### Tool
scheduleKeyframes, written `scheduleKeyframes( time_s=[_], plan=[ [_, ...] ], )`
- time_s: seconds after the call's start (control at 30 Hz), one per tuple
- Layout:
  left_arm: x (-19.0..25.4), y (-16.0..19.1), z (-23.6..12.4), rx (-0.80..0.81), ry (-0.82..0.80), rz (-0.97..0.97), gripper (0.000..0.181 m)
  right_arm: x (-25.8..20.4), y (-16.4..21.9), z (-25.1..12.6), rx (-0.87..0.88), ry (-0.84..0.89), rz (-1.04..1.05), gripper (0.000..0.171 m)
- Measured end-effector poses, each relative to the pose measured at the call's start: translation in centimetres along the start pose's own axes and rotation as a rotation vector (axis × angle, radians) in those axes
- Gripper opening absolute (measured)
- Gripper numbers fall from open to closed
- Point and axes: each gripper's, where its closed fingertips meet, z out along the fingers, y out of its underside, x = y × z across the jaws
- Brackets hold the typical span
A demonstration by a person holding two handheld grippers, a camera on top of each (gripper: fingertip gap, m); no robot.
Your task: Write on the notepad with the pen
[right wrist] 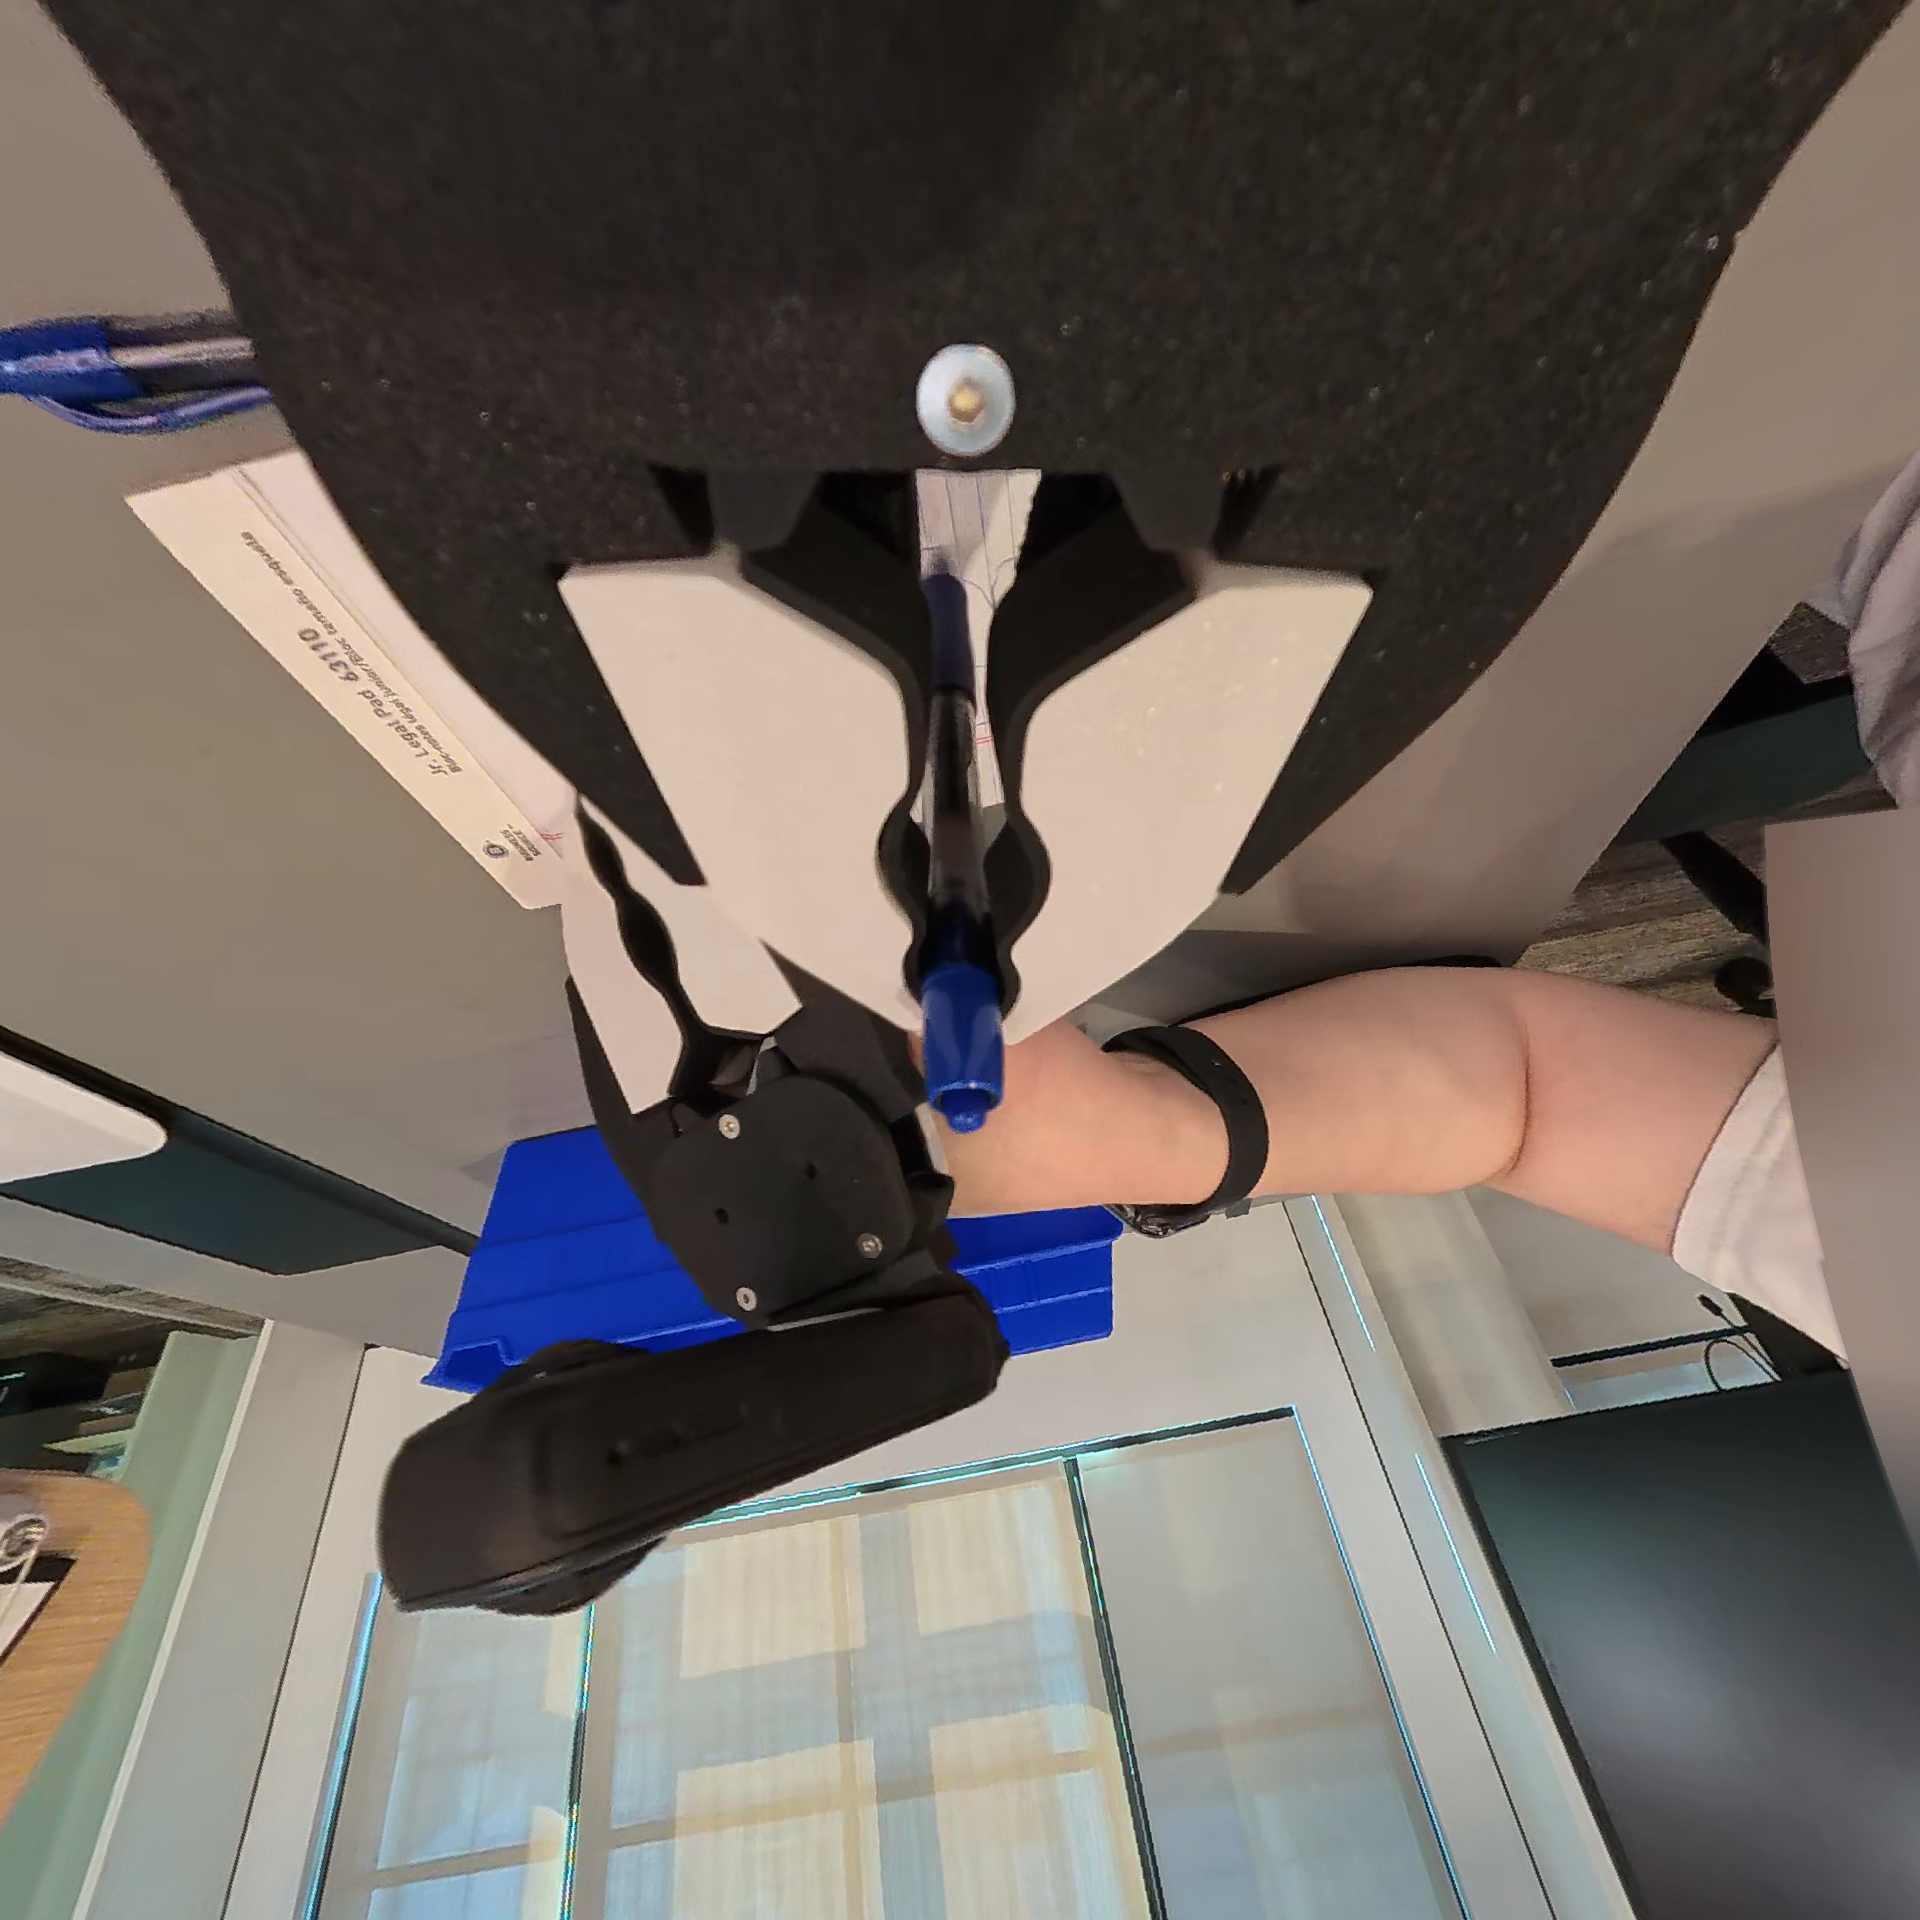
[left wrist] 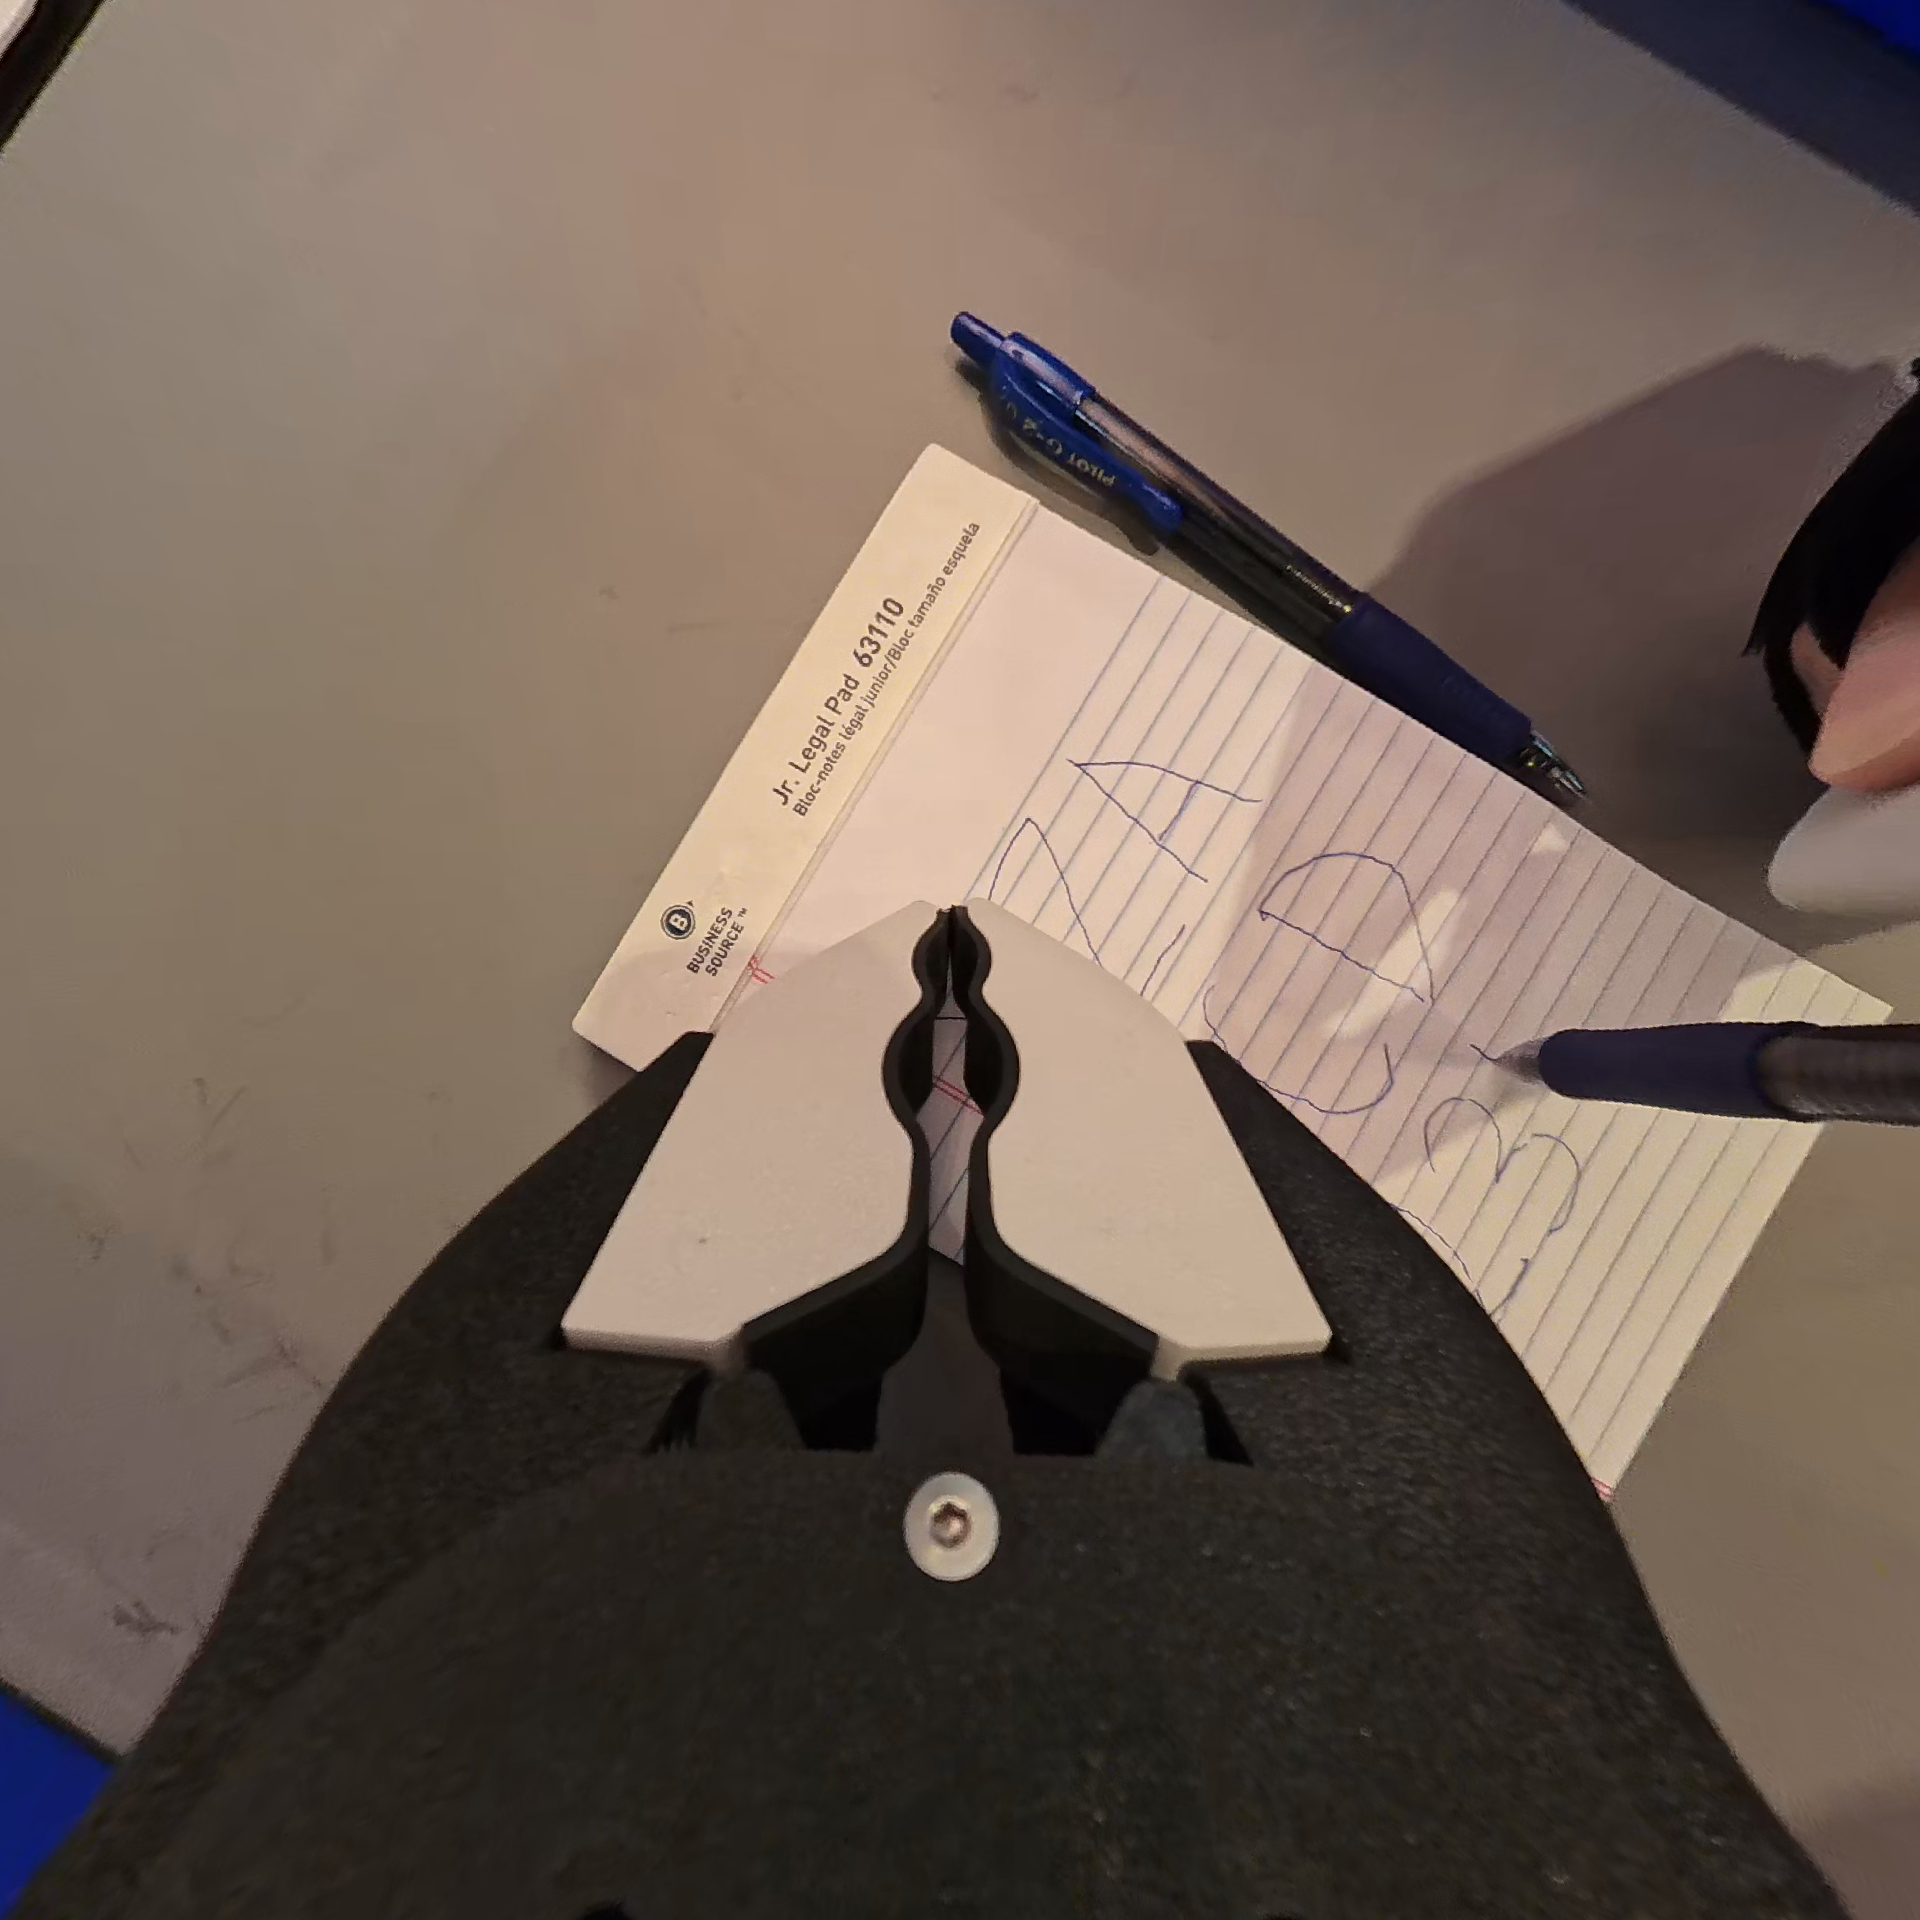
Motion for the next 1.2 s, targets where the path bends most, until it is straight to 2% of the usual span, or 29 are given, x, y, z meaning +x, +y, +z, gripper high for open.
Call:
scheduleKeyframes(
  time_s=[0.47,1.2],
  plan=[
    [0.0,0.0,0.0,0.003,0.006,-0.002,0.000,-0.9,0.2,0.0,-0.009,-0.031,0.011,0.005],
    [0.0,0.0,0.0,0.008,0.010,-0.001,0.000,0.5,0.5,-2.1,-0.028,0.021,0.047,0.005]
  ],
)
